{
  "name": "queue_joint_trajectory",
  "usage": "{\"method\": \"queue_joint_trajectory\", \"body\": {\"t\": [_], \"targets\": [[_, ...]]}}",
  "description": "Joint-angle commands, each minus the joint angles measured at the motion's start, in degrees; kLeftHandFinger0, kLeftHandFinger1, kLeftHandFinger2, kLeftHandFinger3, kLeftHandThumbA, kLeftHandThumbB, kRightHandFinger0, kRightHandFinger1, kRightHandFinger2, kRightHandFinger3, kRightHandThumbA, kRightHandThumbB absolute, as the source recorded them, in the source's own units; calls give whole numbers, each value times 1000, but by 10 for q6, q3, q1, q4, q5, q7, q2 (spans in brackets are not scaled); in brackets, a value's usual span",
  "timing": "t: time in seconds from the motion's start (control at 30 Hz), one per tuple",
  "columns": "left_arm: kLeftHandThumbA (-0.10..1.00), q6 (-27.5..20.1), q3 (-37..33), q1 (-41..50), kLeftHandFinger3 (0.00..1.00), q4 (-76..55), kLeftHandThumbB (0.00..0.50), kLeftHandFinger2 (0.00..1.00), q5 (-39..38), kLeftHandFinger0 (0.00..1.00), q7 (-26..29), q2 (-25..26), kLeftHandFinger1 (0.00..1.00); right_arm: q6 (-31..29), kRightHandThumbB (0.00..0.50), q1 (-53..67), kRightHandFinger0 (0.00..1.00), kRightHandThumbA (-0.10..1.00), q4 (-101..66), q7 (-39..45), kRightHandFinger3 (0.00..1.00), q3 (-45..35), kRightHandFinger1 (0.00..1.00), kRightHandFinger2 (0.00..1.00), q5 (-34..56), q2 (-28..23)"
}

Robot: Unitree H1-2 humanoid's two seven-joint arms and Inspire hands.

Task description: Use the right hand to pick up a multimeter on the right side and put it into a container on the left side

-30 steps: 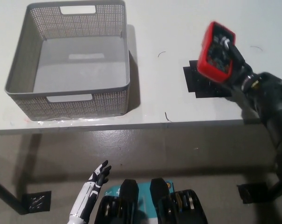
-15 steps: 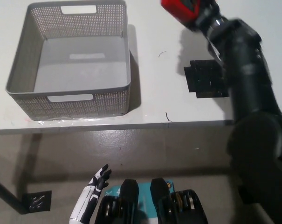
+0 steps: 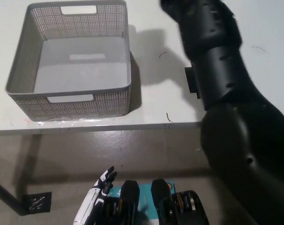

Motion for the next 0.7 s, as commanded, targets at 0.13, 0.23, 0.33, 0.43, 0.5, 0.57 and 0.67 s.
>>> {"method": "queue_joint_trajectory", "body": {"t": [0.13, 0.23, 0.33, 0.43, 0.5, 0.57, 0.67], "targets": [[1000, 1, -9, -6, 1000, -31, 410, 1000, 15, 1000, -5, 3, 1000, -175, 194, -74, 1, -100, 44, -99, 714, 312, 440, 797, -293, 15], [1000, 7, -12, -4, 1000, -39, 415, 1000, 13, 1000, -9, 4, 1000, -201, 202, -76, 0, -100, 82, -125, 721, 359, 411, 767, -312, 19], [1000, 7, -14, -11, 1000, -36, 437, 1000, 7, 1000, -16, 8, 1000, -217, 204, -77, 0, -100, 110, -150, 728, 402, 357, 738, -331, 24], [1000, 5, -19, -12, 1000, -33, 444, 1000, 5, 1000, -18, 2, 1000, -233, 211, -72, 0, -100, 133, -166, 695, 428, 307, 697, -337, 25], [1000, 9, -24, -8, 1000, -38, 445, 1000, 5, 1000, -23, 1, 1000, -240, 213, -68, 0, -100, 146, -170, 644, 449, 278, 686, -345, 24], [1000, 10, -29, -3, 1000, -40, 434, 1000, 9, 1000, -23, 0, 1000, -240, 217, -65, 0, -100, 157, -173, 620, 464, 281, 687, -350, 23], [1000, 8, -34, 6, 1000, -45, 430, 1000, 13, 1000, -23, 2, 1000, -243, 224, -57, 0, -100, 167, -177, 612, 473, 274, 674, -346, 26]]}}
